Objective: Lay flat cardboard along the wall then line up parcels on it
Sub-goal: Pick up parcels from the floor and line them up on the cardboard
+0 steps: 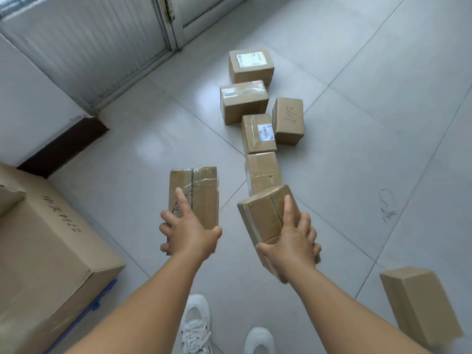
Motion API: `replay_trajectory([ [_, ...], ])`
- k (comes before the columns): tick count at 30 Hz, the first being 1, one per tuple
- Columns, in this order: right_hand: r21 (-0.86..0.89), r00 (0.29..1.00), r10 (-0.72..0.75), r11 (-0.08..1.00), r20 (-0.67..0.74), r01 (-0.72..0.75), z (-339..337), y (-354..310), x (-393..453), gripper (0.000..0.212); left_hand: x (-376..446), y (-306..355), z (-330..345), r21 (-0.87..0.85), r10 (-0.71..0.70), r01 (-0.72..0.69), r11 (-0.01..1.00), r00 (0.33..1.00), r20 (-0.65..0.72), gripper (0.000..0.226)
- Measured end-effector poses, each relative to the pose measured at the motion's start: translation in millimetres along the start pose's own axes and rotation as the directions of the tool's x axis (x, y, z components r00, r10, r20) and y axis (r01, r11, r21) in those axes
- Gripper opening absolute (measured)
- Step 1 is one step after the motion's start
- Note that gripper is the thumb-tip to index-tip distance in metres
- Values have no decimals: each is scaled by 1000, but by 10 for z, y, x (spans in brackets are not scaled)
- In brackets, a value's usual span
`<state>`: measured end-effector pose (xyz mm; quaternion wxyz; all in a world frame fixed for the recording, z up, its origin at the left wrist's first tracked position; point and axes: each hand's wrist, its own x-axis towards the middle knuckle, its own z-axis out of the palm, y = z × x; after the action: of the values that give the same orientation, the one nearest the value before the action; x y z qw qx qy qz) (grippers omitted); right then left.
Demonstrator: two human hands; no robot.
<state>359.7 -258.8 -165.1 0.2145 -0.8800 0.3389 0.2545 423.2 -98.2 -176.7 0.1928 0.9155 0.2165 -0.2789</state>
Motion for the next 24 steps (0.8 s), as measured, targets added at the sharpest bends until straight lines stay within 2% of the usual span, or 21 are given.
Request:
replay_trajectory([
  [9, 88, 979, -142, 984, -144, 156, -1270, -597, -956, 119, -1052, 258, -1379, -172, 46, -72, 982, 987, -154, 118],
  [17, 113, 942, -304, 940, -144, 321, -1901, -1061, -1933, 118, -1961, -99, -2334, -312, -74, -38, 949, 938, -338, 118],
  [24, 91, 858, -508, 853, -76, 513, -1952, -1539, -2925, 117, -2735, -866, -2831, -500, -263, 20, 866, 869, -420, 118],
])
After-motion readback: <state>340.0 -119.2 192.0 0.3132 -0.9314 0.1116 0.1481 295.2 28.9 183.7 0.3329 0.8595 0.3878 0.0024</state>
